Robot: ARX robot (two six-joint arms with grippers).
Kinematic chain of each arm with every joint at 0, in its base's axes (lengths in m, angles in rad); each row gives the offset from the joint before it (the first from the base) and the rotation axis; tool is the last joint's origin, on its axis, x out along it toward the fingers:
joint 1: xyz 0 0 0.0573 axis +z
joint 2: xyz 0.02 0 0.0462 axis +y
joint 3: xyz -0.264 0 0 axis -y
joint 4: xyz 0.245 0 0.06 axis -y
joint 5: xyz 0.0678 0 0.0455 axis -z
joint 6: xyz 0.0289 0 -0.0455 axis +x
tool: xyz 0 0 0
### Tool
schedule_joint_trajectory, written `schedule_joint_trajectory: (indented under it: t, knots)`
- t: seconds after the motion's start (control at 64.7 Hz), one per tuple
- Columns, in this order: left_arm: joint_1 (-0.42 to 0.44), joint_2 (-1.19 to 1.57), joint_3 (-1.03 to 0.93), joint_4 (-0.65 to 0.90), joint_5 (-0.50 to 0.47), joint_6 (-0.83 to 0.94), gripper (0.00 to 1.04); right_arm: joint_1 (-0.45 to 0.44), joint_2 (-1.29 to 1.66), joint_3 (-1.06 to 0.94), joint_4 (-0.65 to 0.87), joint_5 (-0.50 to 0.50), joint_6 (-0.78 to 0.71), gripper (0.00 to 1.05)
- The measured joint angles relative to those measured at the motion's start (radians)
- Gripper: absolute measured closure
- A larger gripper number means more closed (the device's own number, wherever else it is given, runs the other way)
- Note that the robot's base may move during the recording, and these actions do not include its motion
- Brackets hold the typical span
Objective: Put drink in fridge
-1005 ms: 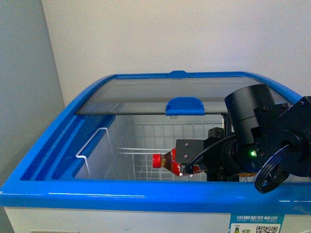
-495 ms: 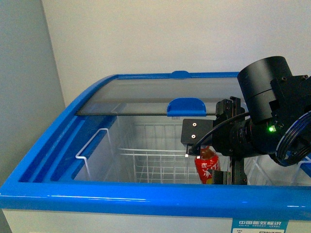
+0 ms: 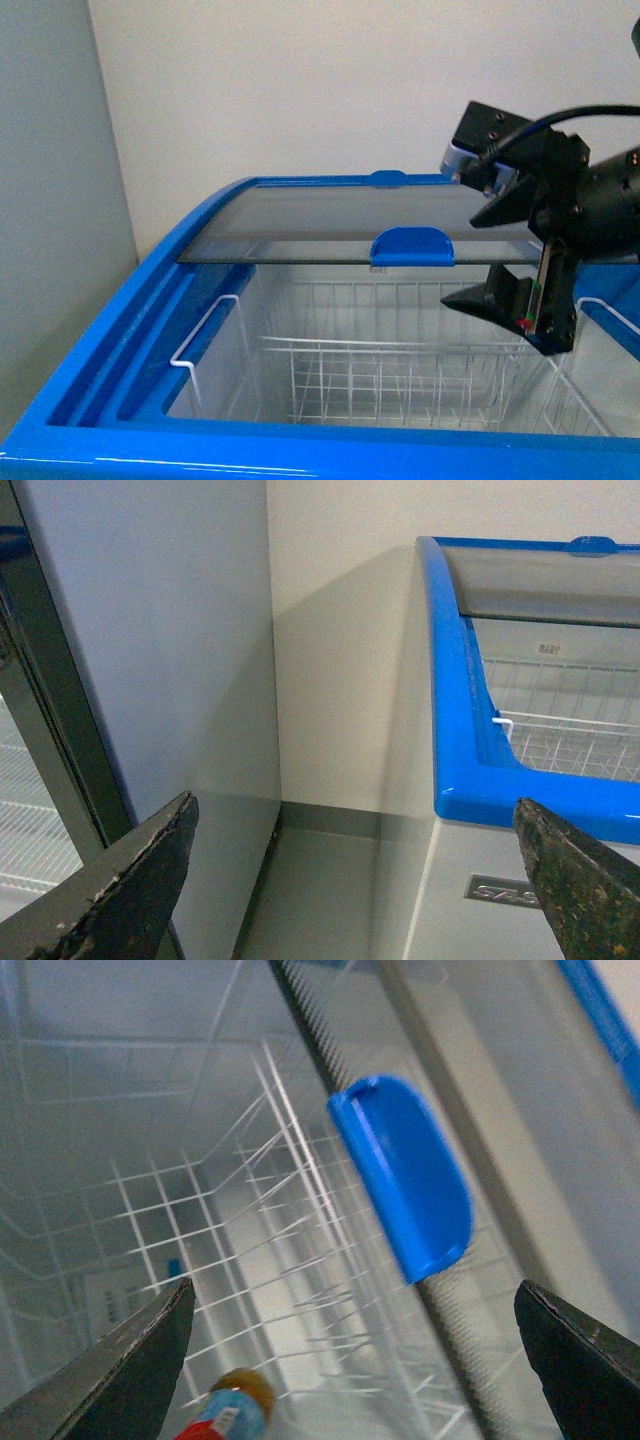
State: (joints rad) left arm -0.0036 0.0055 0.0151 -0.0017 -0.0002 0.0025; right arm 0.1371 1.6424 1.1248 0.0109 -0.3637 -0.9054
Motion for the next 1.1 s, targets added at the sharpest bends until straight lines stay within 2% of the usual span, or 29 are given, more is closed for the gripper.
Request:
schedule_joint_trajectory:
  t: [0.139, 0.201, 0.309, 0.387, 0.449, 0.495, 0.588, 0.681, 0.758, 0.82, 0.866, 0.882, 0.913, 0.99, 1.098]
  knots:
    - [0.000, 0.000, 0.000, 0.000, 0.000, 0.000, 0.08, -0.029, -0.011, -0.047, 0.090, 0.013, 0.095, 0.08]
    - [0.000, 0.000, 0.000, 0.000, 0.000, 0.000, 0.08, -0.040, -0.036, -0.060, 0.159, 0.048, 0.162, 0.08]
    - [0.000, 0.000, 0.000, 0.000, 0.000, 0.000, 0.08, -0.058, -0.105, -0.072, 0.267, 0.166, 0.312, 0.08]
    - [0.000, 0.000, 0.000, 0.000, 0.000, 0.000, 0.08, -0.081, -0.173, -0.081, 0.283, 0.277, 0.440, 0.08]
    - [0.000, 0.000, 0.000, 0.000, 0.000, 0.000, 0.08, -0.126, -0.285, -0.110, 0.204, 0.404, 0.620, 0.08]
    - [0.000, 0.000, 0.000, 0.000, 0.000, 0.000, 0.08, -0.157, -0.368, -0.146, 0.119, 0.436, 0.728, 0.08]
    - [0.000, 0.000, 0.000, 0.000, 0.000, 0.000, 0.08, -0.203, -0.582, -0.267, -0.026, 0.396, 0.856, 0.08]
    - [0.000, 0.000, 0.000, 0.000, 0.000, 0.000, 0.08, -0.222, -0.742, -0.349, -0.094, 0.328, 0.898, 0.08]
    - [0.000, 0.000, 0.000, 0.000, 0.000, 0.000, 0.08, -0.251, -0.933, -0.476, -0.021, 0.246, 0.902, 0.21]
    - [0.000, 0.000, 0.000, 0.000, 0.000, 0.000, 0.08, -0.268, -1.112, -0.589, -0.066, 0.228, 0.901, 0.32]
    - [0.000, 0.000, 0.000, 0.000, 0.000, 0.000, 0.08, -0.259, -1.244, -0.685, -0.074, 0.258, 0.902, 0.43]
    - [0.000, 0.000, 0.000, 0.000, 0.000, 0.000, 0.08, -0.224, -1.289, -0.710, -0.069, 0.311, 0.902, 0.48]
    - [0.000, 0.000, 0.000, 0.000, 0.000, 0.000, 0.08, -0.181, -1.336, -0.732, -0.085, 0.346, 0.902, 0.55]
    - [0.000, 0.000, 0.000, 0.000, 0.000, 0.000, 0.08, -0.145, -1.406, -0.808, -0.099, 0.350, 0.902, 0.70]
    - [0.000, 0.000, 0.000, 0.000, 0.000, 0.000, 0.08, -0.142, -1.440, -0.857, -0.086, 0.360, 0.902, 0.86]
